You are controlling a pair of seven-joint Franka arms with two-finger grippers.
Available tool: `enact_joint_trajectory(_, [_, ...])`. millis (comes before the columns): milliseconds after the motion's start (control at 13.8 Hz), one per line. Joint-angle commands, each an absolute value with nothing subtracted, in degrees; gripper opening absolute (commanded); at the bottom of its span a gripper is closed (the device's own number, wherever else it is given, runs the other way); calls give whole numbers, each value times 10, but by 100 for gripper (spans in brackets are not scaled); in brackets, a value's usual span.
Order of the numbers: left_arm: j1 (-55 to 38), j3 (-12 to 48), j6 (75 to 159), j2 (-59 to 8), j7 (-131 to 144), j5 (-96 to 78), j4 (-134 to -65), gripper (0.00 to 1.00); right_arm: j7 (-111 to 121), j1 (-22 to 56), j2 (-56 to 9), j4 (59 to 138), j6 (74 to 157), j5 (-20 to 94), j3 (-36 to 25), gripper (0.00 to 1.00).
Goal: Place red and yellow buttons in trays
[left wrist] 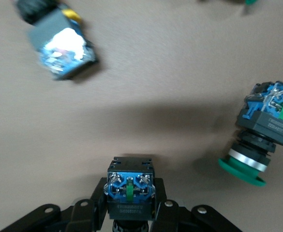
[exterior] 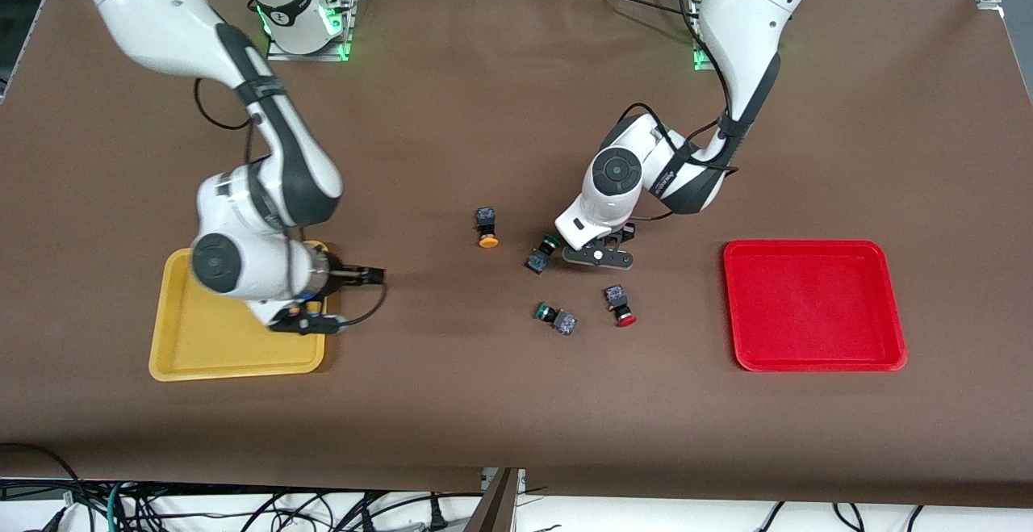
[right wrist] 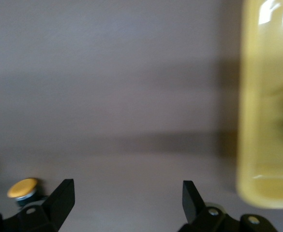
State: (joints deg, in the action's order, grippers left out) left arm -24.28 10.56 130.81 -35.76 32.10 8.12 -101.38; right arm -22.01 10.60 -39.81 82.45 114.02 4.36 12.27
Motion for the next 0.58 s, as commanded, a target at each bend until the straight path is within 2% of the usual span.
enact_joint_trajectory(0, [-228, 101, 1191, -289, 308, 96, -1005, 6, -297, 156, -400, 824, 1141, 62, 125, 99])
enact_joint_trajectory(217, [-151, 100, 1122, -268, 207, 96, -984, 7, -357, 210, -413, 829, 1173, 66, 125, 99])
enact_joint_trajectory(506, [-50, 100, 1127, -279, 85, 95, -945, 10, -395, 259, -421, 870, 1240, 64, 125, 99])
